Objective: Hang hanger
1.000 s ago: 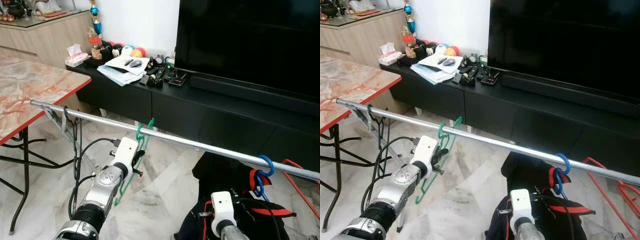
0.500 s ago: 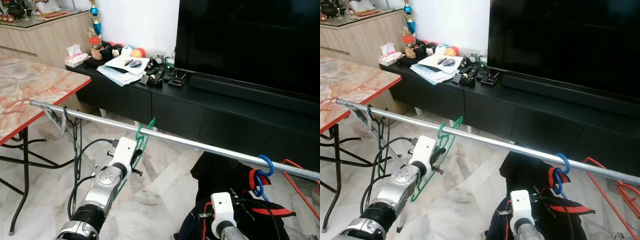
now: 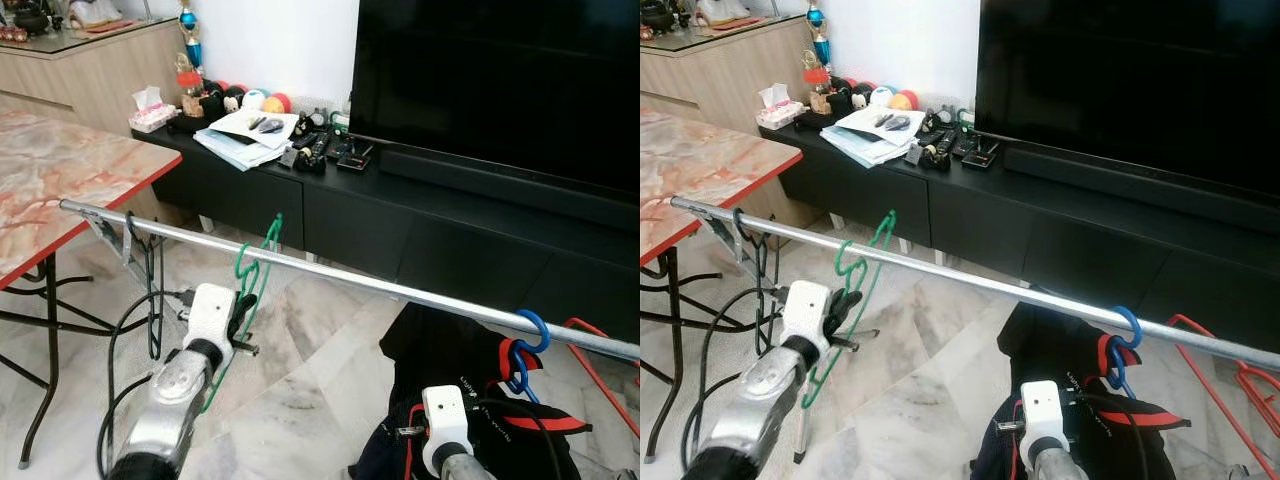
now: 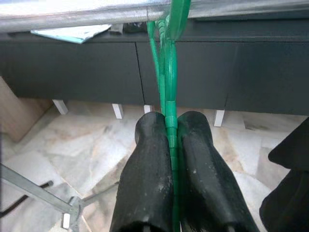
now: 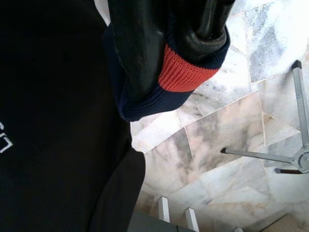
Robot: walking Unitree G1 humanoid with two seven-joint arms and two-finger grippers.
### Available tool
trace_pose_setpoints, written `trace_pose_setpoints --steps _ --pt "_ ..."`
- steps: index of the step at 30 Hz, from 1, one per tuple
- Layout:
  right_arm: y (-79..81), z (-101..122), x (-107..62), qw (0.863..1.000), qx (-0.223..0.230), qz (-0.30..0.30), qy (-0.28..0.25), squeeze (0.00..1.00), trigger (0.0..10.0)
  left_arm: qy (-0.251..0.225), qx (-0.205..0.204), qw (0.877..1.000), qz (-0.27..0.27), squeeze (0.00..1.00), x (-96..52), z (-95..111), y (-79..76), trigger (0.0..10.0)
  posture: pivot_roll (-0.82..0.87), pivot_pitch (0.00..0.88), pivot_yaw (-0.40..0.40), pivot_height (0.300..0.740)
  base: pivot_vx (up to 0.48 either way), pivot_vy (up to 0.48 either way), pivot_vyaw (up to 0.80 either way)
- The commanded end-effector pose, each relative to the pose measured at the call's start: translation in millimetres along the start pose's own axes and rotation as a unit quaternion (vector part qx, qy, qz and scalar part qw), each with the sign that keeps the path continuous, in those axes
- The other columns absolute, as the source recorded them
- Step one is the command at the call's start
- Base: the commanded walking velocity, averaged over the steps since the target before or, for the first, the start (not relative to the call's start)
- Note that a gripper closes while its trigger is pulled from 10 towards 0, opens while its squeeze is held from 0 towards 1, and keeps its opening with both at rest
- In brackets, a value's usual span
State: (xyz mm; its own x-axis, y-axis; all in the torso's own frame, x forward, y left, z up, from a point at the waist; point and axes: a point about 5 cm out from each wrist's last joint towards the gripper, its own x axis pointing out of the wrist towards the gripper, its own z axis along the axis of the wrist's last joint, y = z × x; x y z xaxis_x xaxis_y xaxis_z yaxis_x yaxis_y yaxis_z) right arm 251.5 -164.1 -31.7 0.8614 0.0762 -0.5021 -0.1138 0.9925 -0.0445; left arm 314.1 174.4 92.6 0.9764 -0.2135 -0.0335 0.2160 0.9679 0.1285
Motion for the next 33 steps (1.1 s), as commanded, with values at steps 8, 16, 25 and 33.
trace_pose_setpoints --steps 8,16,25,33 --pt "-5.4 5.7 0.4 1.000 0.005 -0.014 -0.017 0.00 10.0 0.030 0.072 0.995 -0.061 0.00 -33.9 -16.7 1.7 8.2 -0.03 0.030 0.035 0.740 0.000 0.000 0.00" --pt "-4.4 7.7 1.7 1.000 0.006 -0.014 -0.019 0.00 10.0 0.163 0.040 0.984 -0.054 0.00 -52.1 -72.6 -3.5 10.0 -0.03 0.016 0.038 0.740 0.000 0.000 0.00" --pt "-8.5 7.0 1.3 0.999 0.012 -0.024 -0.018 0.00 10.0 0.312 -0.019 0.948 0.053 0.00 -78.2 -130.8 1.0 10.0 -0.04 0.000 0.043 0.740 0.000 0.000 0.00" --pt "-9.9 5.0 1.0 0.999 0.020 -0.034 -0.011 0.00 10.0 0.402 -0.044 0.911 0.075 0.00 -106.0 -160.5 -11.9 10.0 -0.05 0.000 0.049 0.740 0.000 0.000 0.00"
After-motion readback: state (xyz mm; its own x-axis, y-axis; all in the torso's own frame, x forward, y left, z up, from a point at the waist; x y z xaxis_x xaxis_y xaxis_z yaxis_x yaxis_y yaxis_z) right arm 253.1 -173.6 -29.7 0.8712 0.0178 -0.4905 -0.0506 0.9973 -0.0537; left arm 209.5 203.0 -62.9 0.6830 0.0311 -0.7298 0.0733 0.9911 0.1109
